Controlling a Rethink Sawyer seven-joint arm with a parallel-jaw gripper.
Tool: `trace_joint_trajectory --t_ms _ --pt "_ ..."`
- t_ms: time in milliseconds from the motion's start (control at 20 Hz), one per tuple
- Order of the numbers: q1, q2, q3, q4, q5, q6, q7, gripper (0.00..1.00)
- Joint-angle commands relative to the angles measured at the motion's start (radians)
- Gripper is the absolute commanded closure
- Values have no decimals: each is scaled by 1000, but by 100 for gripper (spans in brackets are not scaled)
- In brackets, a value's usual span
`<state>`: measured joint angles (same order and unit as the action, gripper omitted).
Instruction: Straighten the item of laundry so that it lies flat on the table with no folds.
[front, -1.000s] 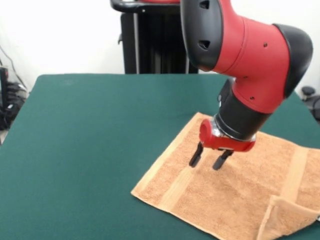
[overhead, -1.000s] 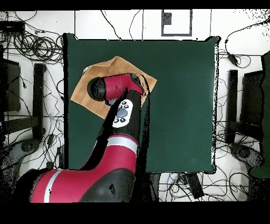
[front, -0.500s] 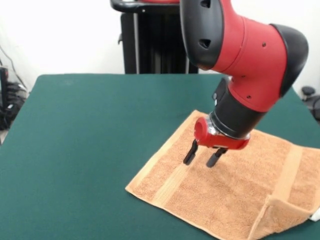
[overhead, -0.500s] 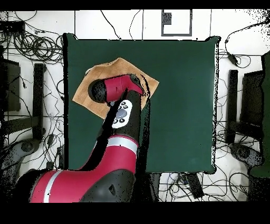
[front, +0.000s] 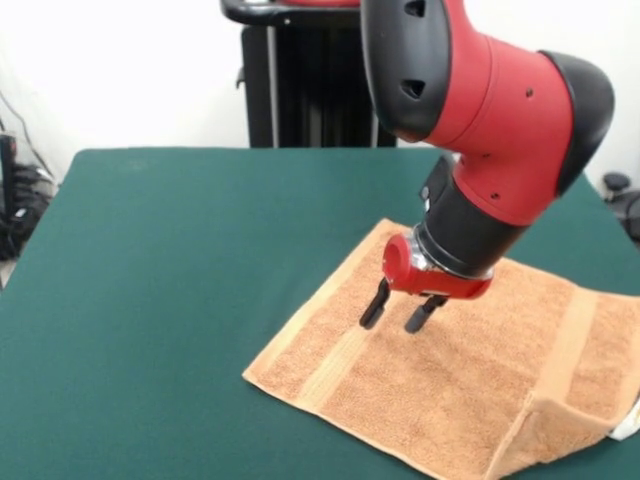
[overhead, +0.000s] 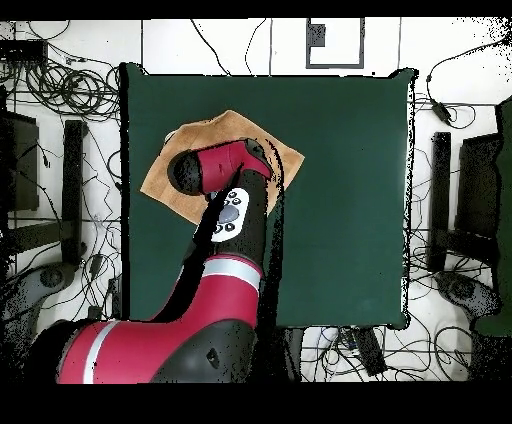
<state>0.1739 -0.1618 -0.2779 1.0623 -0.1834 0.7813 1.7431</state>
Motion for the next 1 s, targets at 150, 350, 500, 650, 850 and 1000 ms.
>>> trace_joint_trajectory --t_ms 150,350,500,650,850,1000 --pt "-59 384 7 198 -230 250 -195 0" --pt "-68 414 7 181 -255 270 -201 0" --pt "-75 435 8 167 -275 283 -212 0" --pt "-81 459 5 154 -288 288 -201 0" --pt "-95 487 3 134 -302 293 -216 0" --pt "-102 511 0 115 -318 301 -225 0"
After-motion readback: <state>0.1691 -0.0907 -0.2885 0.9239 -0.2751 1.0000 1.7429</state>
